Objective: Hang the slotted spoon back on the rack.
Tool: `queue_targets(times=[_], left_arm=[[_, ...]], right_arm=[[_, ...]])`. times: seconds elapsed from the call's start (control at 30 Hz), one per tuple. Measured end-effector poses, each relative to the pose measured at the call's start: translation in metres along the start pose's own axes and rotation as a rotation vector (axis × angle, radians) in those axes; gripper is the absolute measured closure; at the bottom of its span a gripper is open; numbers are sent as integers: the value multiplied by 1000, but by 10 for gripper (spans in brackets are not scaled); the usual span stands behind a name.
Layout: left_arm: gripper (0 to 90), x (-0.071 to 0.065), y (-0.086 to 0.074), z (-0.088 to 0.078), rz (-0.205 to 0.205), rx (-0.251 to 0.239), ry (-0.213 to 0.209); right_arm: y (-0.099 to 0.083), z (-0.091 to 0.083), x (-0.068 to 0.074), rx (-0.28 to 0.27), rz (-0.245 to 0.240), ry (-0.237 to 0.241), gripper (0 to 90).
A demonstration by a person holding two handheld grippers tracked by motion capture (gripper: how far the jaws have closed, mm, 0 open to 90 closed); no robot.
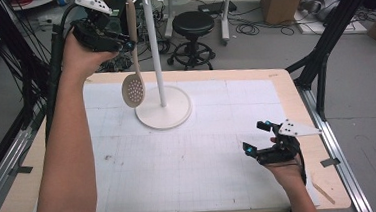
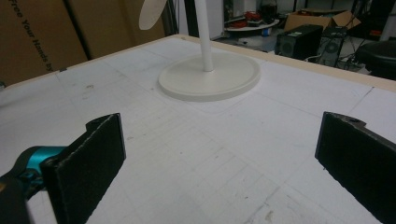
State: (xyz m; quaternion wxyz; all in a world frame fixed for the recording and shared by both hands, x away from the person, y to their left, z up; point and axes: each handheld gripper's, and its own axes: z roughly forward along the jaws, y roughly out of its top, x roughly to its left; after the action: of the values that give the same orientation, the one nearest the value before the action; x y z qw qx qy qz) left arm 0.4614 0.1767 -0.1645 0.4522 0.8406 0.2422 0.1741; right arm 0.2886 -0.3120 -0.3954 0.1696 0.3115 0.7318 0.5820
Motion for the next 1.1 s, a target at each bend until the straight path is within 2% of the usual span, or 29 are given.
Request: queue_targets(times=[0.33, 0.43, 0.53, 0.67, 0.73, 0.87, 0.97, 1.1], left_arm=[[732, 3, -1, 3, -18, -6, -4], [649, 2, -2, 2, -23, -5, 8], [607, 0, -5, 1, -20, -3, 2], [547, -5, -9, -3, -26, -4, -18], [526, -7, -13, -8, -33, -47, -39], [487, -13, -23, -13, -38, -72, -61], [478, -18, -30, -16, -34, -111, -110], [478, -23, -37, -23, -28, -136, -138]], right_arm=[[-1, 0, -1, 3, 1, -2, 7], [-1, 1, 0, 6, -2, -1, 7], [-1, 0, 1, 3, -4, 0, 7], [0, -1, 1, -1, -3, -1, 7], [0, 0, 2, 0, -9, 2, 7], [1, 1, 3, 0, -12, 4, 7], [1, 1, 3, 0, -15, 1, 7], [1, 1, 4, 2, -17, 6, 7]])
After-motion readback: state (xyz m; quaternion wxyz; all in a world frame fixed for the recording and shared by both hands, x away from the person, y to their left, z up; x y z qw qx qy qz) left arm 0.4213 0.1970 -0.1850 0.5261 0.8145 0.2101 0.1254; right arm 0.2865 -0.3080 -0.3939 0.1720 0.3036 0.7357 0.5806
